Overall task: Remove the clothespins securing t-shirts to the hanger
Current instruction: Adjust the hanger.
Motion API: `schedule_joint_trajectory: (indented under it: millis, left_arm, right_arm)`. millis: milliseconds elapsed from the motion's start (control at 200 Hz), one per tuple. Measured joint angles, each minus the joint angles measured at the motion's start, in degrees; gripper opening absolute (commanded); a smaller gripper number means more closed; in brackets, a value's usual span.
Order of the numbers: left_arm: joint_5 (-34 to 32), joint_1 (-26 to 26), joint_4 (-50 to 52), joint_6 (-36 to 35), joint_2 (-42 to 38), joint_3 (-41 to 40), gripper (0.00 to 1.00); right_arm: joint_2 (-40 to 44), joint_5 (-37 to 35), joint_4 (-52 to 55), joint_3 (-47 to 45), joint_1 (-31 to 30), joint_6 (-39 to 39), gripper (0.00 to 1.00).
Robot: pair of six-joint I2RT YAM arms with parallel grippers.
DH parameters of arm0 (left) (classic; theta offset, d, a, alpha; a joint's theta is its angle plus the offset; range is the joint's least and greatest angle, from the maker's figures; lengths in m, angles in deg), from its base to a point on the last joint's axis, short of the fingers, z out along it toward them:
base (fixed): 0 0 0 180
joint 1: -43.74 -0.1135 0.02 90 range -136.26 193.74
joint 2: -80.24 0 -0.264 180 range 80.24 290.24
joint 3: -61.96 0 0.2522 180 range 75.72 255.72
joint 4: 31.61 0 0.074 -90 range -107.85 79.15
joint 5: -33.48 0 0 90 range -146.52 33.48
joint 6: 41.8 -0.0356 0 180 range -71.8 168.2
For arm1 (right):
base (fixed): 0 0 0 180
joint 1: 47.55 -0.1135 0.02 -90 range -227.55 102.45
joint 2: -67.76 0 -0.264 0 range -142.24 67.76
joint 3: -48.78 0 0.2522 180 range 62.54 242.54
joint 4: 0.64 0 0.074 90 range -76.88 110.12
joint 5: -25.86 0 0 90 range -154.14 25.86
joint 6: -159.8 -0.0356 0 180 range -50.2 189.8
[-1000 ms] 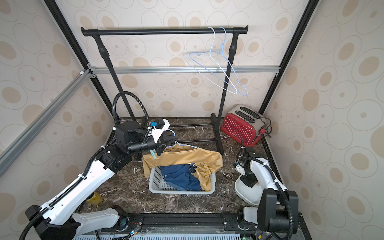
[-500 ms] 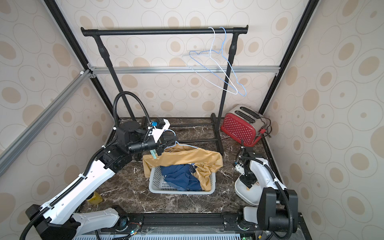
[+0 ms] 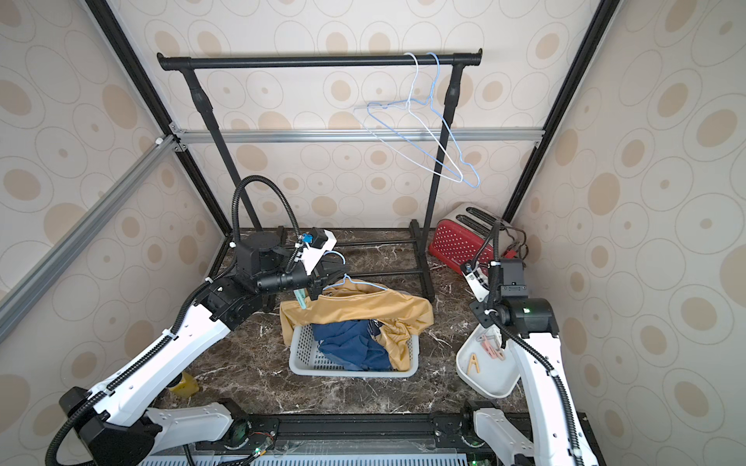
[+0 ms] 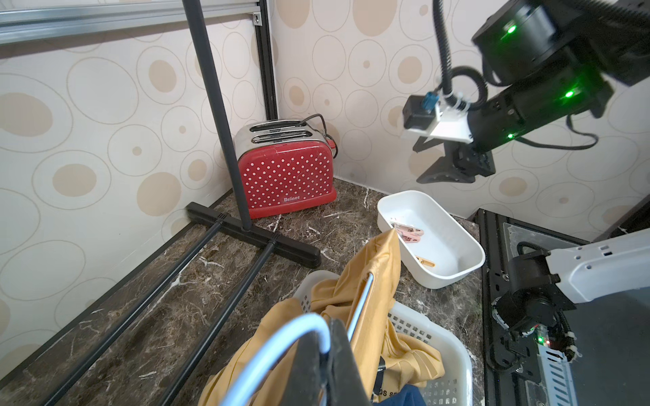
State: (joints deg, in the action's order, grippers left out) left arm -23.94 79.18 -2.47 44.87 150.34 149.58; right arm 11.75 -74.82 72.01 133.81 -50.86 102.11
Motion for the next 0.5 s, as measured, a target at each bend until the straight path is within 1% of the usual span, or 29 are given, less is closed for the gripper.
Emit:
schedule_joint_trajectory:
  millis: [185, 260, 416, 501]
  left_arm:
    - [1.27, 0.31, 0.17, -0.11, 1.44, 2.56, 0.0]
    - [1.88, 0.52, 0.22, -0.42, 2.36, 3.48, 0.0]
    - [2.03, 2.05, 1.33, -2.12, 4.96, 6.05, 0.0]
    - [2.05, 3.54, 2.38, -3.1, 6.73, 8.09, 0.0]
  right_arm:
    - [0.61, 6.19, -0.52, 6.8, -14.23, -4.59, 0.62]
    - [0.39, 9.53, -1.9, 8.15, -18.71, -6.64, 0.63]
    - [-0.5, 18.32, -7.52, 8.55, -24.68, -10.82, 0.64]
    - [-1.7, 23.5, -11.91, 8.41, -26.12, -12.44, 0.64]
